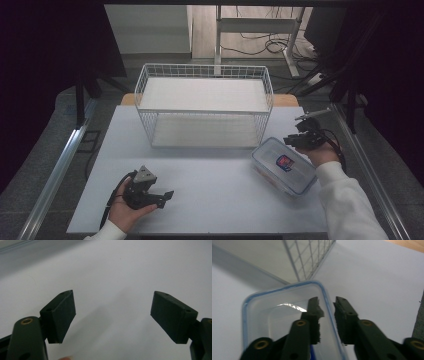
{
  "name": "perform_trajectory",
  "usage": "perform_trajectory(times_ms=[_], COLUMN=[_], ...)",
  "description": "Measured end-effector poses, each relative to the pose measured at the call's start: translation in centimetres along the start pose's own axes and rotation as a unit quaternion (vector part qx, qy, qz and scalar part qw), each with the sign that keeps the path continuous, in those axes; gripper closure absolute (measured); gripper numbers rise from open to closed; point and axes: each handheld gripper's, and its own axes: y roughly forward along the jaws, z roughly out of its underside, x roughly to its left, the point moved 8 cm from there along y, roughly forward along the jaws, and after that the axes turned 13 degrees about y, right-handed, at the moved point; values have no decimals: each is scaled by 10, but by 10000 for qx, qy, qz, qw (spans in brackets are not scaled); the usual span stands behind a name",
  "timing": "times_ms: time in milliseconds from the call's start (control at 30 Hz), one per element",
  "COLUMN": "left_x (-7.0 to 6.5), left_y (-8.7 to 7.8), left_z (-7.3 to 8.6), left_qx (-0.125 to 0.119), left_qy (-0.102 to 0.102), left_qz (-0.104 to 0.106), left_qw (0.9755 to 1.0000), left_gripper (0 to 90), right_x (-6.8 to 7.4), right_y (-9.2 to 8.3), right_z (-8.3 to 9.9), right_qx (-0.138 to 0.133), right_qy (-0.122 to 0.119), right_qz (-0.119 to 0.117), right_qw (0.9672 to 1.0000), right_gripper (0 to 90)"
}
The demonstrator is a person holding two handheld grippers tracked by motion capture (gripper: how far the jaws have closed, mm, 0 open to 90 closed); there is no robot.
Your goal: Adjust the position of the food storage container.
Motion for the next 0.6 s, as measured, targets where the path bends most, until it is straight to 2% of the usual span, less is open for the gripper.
perform_trajectory(times_ms=[133, 333, 433, 500, 600], left_x=[-1, 0, 1, 1, 2], left_y=[1, 0, -1, -1, -1], left_z=[0, 0, 0, -1, 0], left_qx=[14, -20, 3, -7, -10], left_qy=[11, -26, 51, 55, 30], left_qz=[6, 37, -60, -47, -33], left_qw=[10000, 10000, 10000, 10000, 10000], left_gripper=[198, 198, 198, 197, 198], right_x=[-9, -22, -20, -17, -16], right_y=[13, 36, 44, 50, 54], right_z=[-6, -8, -5, -2, 1], right_qx=[152, 328, 428, 525, 530], right_qy=[-64, -76, -171, -235, -288], right_qz=[120, 369, 427, 406, 519], right_qw=[9998, 9988, 9980, 9975, 9968], right_gripper=[875, 889, 889, 890, 891])
